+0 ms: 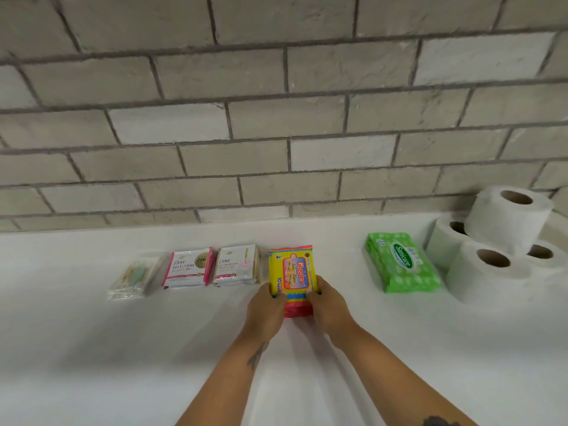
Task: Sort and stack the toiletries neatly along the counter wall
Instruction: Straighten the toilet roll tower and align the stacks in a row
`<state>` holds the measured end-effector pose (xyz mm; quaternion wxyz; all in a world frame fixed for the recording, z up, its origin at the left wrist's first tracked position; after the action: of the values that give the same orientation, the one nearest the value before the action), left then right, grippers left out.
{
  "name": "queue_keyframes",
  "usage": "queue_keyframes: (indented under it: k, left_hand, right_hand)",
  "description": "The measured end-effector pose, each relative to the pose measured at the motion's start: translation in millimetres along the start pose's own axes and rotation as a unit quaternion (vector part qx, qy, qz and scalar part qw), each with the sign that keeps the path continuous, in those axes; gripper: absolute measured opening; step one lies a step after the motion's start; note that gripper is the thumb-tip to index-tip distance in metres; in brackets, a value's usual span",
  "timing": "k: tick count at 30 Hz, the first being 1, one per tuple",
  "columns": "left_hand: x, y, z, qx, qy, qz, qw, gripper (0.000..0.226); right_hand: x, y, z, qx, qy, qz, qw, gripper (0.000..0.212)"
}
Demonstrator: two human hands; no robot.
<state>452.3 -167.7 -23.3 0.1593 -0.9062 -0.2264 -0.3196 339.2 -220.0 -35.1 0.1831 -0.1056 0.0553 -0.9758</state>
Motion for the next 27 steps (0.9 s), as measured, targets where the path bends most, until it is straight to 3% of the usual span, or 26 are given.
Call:
queue_keyframes:
  k: [11, 19, 27]
  left_hand:
    - [-17.2, -51.0, -8.2, -0.033, 0.014, 0.069, 0.997, 0.030]
    - [-36.8, -65.6, -16.0, -0.049, 0.030, 0.111, 0.992, 0.045]
    - [-44.4, -69.4, -16.7, -0.075, 0.072, 0.098, 0.990, 0.063]
  right_hand:
    - [38.8, -45.7, -18.7, 0.010, 0.000, 0.000, 1.000, 0.031]
    - [67.8, -62.6, -28.0, 0.009, -0.003, -0.008, 1.000, 0.031]
    - [80.6, -66.6, -26.2, 0.017, -0.019, 0.025, 0.999, 0.038]
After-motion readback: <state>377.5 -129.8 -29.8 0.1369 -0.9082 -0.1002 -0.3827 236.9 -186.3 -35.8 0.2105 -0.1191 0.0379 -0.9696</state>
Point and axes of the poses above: each hand's wrist, its own y-axis towards the middle knuckle, its own x-axis out of the back of the hand, z = x × y, the point moved 2 cm from there along y, towards the middle knuckle, and after that the axes turned 12 degrees about y, right-handed, at the moved point
